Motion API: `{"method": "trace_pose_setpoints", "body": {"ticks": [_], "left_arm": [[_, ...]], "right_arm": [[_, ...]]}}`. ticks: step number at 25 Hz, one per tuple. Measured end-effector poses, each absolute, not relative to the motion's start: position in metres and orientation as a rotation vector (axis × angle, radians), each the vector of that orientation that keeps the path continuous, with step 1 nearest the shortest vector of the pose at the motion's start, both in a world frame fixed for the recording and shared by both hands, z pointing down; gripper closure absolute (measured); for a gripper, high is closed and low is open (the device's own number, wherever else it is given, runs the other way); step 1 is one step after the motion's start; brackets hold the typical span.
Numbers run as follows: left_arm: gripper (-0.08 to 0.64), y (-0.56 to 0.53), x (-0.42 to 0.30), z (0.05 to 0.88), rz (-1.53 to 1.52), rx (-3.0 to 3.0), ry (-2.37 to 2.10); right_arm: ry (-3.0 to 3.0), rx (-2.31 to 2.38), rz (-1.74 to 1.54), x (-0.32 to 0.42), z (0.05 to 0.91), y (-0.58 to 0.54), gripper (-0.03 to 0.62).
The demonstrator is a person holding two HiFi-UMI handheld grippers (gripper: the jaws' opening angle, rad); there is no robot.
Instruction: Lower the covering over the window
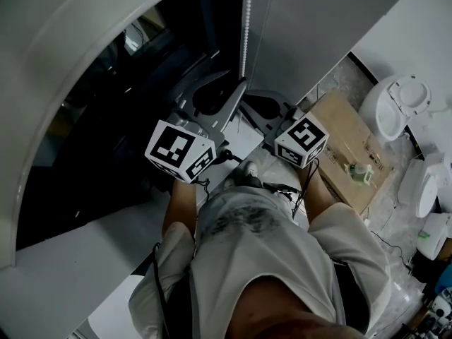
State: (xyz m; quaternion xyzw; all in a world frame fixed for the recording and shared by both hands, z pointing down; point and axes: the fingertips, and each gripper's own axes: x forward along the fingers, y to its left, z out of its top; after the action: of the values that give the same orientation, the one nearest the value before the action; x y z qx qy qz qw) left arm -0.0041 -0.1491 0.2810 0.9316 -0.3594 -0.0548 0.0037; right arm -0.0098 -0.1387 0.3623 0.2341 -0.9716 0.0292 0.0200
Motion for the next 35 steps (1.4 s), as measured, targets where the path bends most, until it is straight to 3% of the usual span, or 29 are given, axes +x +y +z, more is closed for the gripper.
{"method": "trace_pose_setpoints", "body": {"ticks": [6, 10, 14, 35], "left_arm": [[0.479, -0.158, 0.009, 0.244, -0.226, 3.000, -1.157], [0.532, -0.161, 0.009, 0.233, -0.237, 3.018, -1.200], [0.540, -0.157, 0.008, 0.234, -0.260, 3.013, -1.208], [0.541, -0.156, 0.000, 0.325, -0.094, 2.866, -1.138]], "right_arm": [[-3.011, 0.724, 0.083, -0.011, 0.362, -0.136, 0.574], [-3.009, 0.725, 0.079, -0.011, 0.362, -0.136, 0.574], [-3.009, 0.727, 0.082, -0.011, 0.364, -0.137, 0.574], [-2.848, 0.701, 0.288, -0.022, 0.451, -0.125, 0.574]]}}
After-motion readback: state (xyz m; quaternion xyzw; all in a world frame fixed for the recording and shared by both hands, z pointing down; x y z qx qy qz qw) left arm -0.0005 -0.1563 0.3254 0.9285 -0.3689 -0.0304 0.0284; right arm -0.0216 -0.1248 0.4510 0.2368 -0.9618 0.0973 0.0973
